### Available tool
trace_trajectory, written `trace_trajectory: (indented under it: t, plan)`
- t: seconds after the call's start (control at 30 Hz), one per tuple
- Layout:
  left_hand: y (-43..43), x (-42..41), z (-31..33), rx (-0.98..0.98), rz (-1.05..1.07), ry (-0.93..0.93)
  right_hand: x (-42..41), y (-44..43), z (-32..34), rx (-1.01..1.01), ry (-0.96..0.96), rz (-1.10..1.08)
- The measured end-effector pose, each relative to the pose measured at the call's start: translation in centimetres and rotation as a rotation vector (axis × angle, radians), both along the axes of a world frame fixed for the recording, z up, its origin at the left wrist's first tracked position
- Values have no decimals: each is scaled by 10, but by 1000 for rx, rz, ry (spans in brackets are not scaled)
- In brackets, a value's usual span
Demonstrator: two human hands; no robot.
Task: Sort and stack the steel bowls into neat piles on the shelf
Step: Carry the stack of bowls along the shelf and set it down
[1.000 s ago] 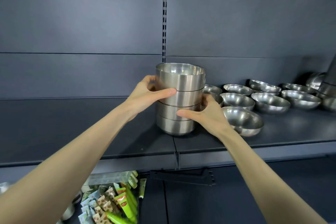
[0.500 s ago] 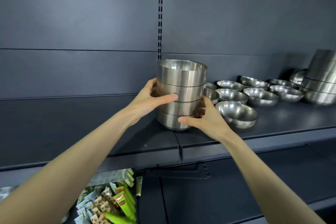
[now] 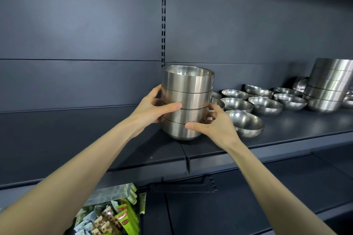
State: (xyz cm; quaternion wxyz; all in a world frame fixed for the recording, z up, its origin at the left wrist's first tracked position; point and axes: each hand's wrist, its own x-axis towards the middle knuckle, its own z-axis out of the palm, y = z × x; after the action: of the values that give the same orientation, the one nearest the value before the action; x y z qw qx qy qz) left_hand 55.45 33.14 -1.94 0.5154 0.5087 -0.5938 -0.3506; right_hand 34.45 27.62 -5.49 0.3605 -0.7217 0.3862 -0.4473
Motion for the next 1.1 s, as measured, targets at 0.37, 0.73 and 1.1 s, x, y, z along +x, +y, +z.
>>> trace_trajectory:
  t: [0.37,0.73,1.1]
  plan:
    - [-34,-33,59,-114,31,-16,-31,-34,65,-101,-32,-45]
    - [-104,-87,52,-86,140,-19,-76,-122,62,-56,-18,30]
    - [-115,-101,40,-63,338,-31,-74,-169,47,-27,6,241]
